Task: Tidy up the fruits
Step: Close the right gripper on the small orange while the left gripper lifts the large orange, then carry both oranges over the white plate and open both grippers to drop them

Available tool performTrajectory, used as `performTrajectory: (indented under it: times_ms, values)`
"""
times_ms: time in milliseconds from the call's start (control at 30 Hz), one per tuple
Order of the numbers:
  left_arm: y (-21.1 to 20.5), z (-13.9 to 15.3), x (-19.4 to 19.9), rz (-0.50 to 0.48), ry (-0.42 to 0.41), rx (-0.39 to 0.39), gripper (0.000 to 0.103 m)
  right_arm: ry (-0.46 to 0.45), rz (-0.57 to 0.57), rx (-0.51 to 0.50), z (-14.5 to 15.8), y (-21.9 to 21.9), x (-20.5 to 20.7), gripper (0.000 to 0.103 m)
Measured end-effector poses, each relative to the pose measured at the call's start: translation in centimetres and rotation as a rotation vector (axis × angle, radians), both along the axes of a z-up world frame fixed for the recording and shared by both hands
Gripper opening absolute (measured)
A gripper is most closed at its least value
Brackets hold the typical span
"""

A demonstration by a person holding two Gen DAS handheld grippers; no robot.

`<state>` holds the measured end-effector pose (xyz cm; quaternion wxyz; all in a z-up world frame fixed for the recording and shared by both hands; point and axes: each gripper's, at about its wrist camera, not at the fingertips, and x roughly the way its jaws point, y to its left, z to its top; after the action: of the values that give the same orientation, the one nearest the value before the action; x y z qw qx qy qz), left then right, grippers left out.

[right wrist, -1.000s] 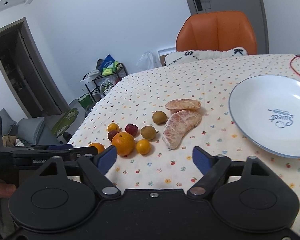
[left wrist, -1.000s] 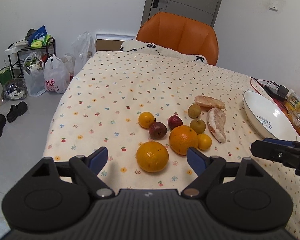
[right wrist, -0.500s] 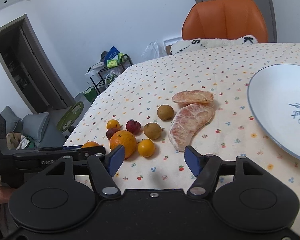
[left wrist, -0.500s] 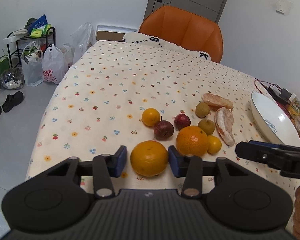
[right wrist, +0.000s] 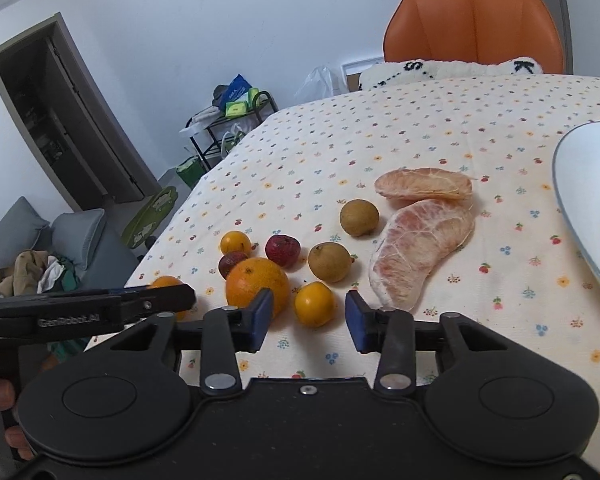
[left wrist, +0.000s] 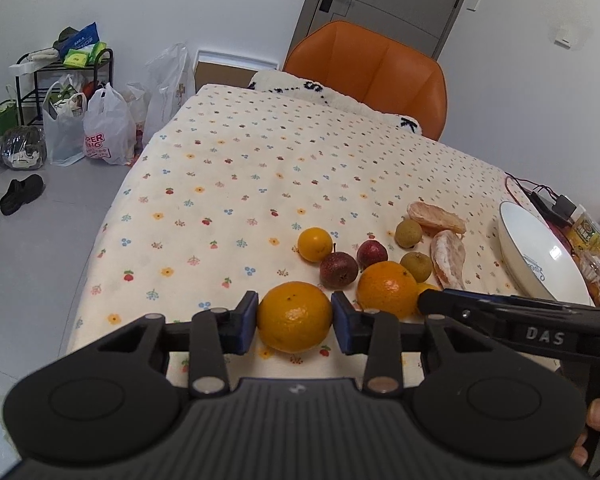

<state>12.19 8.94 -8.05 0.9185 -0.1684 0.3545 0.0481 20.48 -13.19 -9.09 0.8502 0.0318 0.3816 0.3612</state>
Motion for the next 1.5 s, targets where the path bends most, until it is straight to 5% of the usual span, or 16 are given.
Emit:
performTrajectory:
  times_ms: [133, 867, 1500]
  values:
    - [-0.2, 0.3, -0.1, -0.006, -0.007, 0.004, 0.038, 0.005, -0.002, 0.008, -0.4, -0.1, 0.4, 0.022]
    - [-6.1, 5.7, -0.9, -0.086, -0.124, 0.070, 0.038, -0.081, -0.059, 0.106, 3.2, -5.5, -2.3, 0.021]
    - [-12.6, 7.4, 0.8, -0.173, -0.179, 0.079, 0.038, -0.151, -0.169, 0.130, 5.0, -11.4, -3.0, 0.021]
